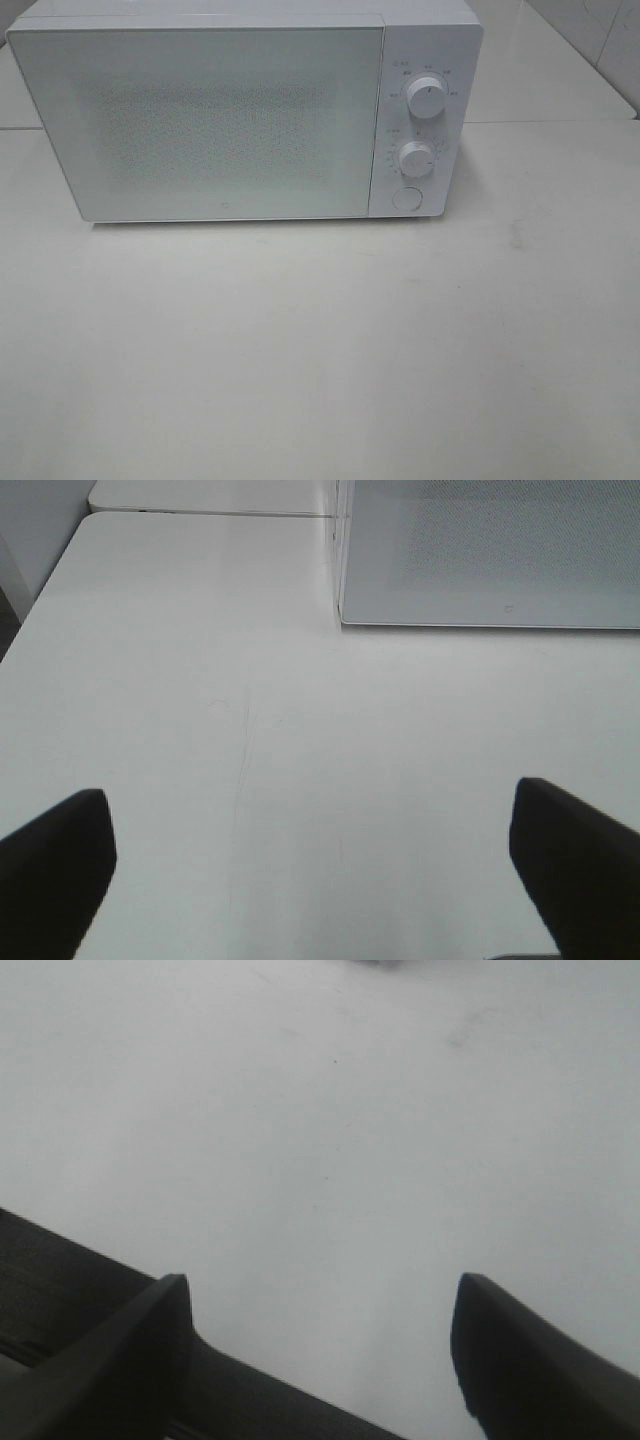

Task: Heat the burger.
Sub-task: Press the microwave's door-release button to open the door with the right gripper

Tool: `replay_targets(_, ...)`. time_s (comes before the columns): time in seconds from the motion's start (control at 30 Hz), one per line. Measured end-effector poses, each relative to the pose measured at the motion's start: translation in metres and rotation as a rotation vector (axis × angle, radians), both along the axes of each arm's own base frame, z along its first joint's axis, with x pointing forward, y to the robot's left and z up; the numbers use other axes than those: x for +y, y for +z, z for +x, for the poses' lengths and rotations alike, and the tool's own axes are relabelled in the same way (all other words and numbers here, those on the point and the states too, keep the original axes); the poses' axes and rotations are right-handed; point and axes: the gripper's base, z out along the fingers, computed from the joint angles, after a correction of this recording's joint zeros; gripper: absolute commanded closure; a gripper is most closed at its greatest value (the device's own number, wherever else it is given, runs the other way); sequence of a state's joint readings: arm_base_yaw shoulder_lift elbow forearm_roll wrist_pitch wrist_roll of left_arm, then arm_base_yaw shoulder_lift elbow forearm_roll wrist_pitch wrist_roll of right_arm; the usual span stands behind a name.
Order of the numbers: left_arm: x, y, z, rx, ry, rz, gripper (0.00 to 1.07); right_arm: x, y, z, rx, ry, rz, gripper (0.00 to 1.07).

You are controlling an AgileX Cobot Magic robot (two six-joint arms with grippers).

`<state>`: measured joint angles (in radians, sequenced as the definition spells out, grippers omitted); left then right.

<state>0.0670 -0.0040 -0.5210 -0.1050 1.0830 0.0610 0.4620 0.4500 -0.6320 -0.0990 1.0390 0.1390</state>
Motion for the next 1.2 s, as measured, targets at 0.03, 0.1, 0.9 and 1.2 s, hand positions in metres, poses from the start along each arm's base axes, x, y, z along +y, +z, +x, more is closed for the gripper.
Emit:
replay_targets(0.03,0.000,0.000,0.000,0.000,0.000,0.000,0.06,-0.002,-0.004,-0.002,-0.002,-0.018,0.002,0.36)
replay_targets(0.1,0.000,0.000,0.000,0.000,0.000,0.000,0.06,-0.007,-0.011,-0.008,-0.023,-0.064,0.011,0.36)
replay_targets(0.9,0.000,0.000,0.000,0.000,0.000,0.000,0.06,-0.023,-0.024,-0.061,-0.340,-0.287,0.153,0.31)
replay_targets(1.2,0.000,0.000,0.000,0.000,0.000,0.000,0.06,-0.023,-0.024,-0.061,-0.341,-0.288,0.154,0.31)
